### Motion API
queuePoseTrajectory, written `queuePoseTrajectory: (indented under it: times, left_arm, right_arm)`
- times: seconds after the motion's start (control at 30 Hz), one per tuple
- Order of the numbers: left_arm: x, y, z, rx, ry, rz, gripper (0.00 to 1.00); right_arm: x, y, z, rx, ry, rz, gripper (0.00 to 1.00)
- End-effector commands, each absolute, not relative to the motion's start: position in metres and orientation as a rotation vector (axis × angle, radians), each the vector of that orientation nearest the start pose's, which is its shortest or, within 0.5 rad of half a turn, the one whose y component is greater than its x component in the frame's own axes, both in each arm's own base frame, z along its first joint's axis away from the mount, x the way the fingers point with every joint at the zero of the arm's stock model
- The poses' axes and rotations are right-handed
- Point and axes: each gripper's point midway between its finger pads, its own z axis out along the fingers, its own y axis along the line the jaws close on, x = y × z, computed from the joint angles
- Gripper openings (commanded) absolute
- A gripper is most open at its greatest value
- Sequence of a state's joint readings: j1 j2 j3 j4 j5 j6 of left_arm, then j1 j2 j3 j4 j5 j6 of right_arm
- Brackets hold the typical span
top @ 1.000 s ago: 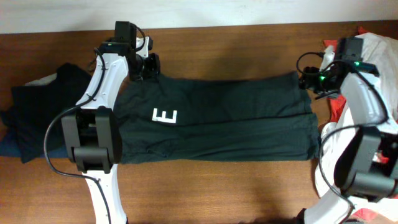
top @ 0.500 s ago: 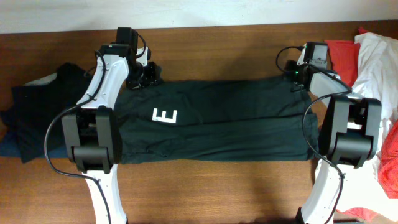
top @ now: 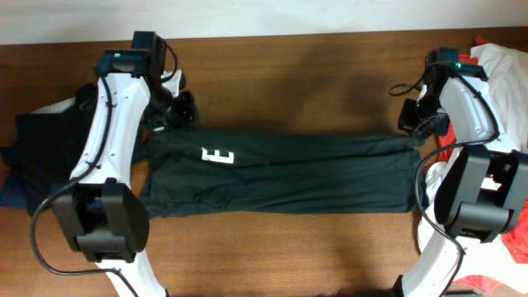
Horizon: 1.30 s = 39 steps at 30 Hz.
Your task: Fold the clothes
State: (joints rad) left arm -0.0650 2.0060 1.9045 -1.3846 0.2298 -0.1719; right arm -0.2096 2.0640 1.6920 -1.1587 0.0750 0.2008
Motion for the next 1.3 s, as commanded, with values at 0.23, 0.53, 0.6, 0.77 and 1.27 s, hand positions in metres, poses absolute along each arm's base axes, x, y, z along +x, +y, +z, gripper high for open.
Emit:
queuePoseTrajectory:
  times: [0.23, 0.53, 0.6, 0.77, 1.27]
  left_arm:
    - [0.318, -0.032, 0.137, -0.191, 3.393, -0.070, 0.01]
    - [0.261, -0.033, 0.104, -0.221, 3.635, -0.068, 0.49]
    - [0.262, -0.037, 0.105, -0.193, 3.631, -0.121, 0.53]
    - [0.306, -0.039, 0.093, -0.215, 3.438, -0.138, 0.53]
    - [0.285, -0.108, 0.043, 0.217, 3.427, -0.263, 0.01]
  right_arm:
    - [0.325, -0.108, 0.083, 0.628, 3.281, -0.369, 0.04]
    - [0.306, -0.108, 0.089, 0.616, 3.363, -0.409, 0.18]
    - [0.306, -0.107, 0.089, 0.616, 3.364, -0.408, 0.19]
    - [0.306, -0.107, 0.089, 0.616, 3.364, -0.407, 0.20]
    - [0.307, -0.108, 0.088, 0.616, 3.357, -0.407, 0.20]
